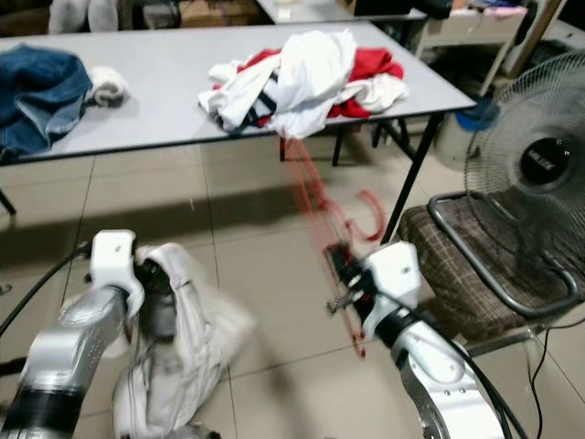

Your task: Hang hanger

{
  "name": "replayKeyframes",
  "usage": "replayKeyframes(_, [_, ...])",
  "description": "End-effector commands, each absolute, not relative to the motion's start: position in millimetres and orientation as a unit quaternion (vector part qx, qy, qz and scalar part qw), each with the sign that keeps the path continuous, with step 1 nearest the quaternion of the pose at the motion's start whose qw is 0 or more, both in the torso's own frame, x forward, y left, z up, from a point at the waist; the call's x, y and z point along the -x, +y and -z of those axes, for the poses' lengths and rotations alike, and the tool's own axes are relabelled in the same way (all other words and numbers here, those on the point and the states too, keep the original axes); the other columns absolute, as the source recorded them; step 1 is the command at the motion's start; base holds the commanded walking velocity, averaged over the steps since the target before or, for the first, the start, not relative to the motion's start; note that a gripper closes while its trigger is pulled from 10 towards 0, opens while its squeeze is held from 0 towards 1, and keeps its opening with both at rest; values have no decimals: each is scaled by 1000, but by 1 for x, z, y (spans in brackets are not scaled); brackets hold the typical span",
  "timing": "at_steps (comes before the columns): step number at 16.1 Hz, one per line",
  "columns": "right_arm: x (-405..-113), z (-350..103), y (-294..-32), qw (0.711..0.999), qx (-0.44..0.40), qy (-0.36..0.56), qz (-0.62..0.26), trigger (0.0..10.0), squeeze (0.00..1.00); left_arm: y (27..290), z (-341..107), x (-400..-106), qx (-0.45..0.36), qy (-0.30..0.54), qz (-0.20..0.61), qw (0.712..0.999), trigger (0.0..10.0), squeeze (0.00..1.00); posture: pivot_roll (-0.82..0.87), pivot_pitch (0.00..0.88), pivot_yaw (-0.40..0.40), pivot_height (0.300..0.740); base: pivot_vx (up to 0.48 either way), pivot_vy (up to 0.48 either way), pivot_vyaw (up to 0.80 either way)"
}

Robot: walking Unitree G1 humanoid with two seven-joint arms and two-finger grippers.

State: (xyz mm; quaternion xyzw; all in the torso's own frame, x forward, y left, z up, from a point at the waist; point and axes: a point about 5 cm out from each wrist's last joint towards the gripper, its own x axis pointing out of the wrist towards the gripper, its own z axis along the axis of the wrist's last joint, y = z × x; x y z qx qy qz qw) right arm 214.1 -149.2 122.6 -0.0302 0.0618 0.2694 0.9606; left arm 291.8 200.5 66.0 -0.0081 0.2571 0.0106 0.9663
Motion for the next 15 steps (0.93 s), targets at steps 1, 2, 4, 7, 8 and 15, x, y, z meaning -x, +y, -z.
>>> replayKeyframes(1, [-210, -116, -147, 951, 31, 83, -296, 10000, 0, 203, -78, -301, 2, 239, -15, 971, 0, 0, 0, 0, -7, 740, 0, 0, 0])
replayKeyframes(2, [-204, -112, -146, 933, 45, 105, -341, 10000, 0, 202, -79, -309, 4, 243, -13, 970, 0, 0, 0, 0, -3, 740, 0, 0, 0])
replayKeyframes(4, [-199, -113, -151, 922, 45, 124, -364, 10000, 0, 200, -83, -318, 8, 243, -14, 970, 0, 0, -2, 0, 0, 740, 0, 0, 0])
replayKeyframes(7, [-184, -111, -156, 889, 59, 168, -422, 10000, 0, 189, -88, -333, 26, 246, -8, 969, 0, 0, -6, 0, 22, 740, 0, 0, 0])
replayKeyframes(8, [-181, -111, -156, 883, 56, 175, -432, 10000, 0, 187, -91, -337, 30, 242, -9, 970, 0, 0, -7, 0, 27, 740, 0, 0, 0])
replayKeyframes(15, [-171, -98, -152, 837, 47, 245, -488, 10000, 0, 173, -109, -357, 28, 211, -2, 977, 0, 0, -7, 0, 25, 740, 0, 0, 0])
